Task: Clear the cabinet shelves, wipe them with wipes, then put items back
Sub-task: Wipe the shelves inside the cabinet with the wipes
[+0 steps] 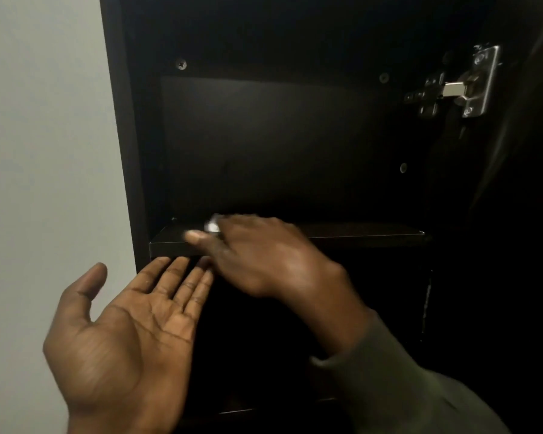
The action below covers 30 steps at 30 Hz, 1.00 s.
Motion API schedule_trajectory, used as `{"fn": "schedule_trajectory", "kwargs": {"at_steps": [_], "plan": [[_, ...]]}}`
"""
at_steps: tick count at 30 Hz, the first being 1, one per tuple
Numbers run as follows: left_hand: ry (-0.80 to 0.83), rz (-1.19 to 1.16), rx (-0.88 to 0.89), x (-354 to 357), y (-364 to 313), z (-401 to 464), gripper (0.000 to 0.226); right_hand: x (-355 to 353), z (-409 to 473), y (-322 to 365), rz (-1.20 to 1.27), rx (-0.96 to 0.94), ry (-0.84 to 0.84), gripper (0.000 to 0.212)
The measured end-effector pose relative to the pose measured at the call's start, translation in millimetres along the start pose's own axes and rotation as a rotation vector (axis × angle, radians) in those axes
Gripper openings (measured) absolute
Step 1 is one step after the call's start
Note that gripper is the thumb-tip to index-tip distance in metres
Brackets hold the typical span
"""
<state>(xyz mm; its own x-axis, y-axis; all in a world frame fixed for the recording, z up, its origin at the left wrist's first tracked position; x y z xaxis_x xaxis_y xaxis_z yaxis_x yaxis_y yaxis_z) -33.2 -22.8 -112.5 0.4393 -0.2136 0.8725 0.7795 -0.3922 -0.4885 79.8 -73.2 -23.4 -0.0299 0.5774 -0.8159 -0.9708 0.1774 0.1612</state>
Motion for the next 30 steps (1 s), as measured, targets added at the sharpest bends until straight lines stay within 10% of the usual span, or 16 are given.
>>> {"fn": "schedule_trajectory", "kwargs": {"at_steps": [6,16,30], "plan": [[-0.024,-0.049,-0.012,-5.1,-1.0,10.6,0.070,-0.4,13.6,10.1,-0.040,-0.048,0.148,0.055],[0.017,-0.078,-0.003,2.0,2.5,-2.1,0.074,-60.7,-30.0,-127.4,-0.354,0.577,0.118,0.073],[-0.028,-0.090,-0.023,15.1,1.3,-29.3,0.062,-56.3,-69.1,-76.5,-0.307,0.295,-0.090,0.071]]}}
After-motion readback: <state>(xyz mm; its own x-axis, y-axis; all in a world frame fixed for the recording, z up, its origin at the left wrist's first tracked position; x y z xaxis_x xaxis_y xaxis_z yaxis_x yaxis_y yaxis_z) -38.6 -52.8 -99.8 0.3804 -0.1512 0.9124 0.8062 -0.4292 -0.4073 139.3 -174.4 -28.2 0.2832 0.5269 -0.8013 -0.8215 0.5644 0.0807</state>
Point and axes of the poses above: each hand's wrist, its own z-axis towards the middle knuckle, its own x-axis out of the palm, y = z × x, the point moved 6 cm from there along z, towards the middle knuckle, and after that the axes turned 14 degrees about -y, right-handed, at the moved point
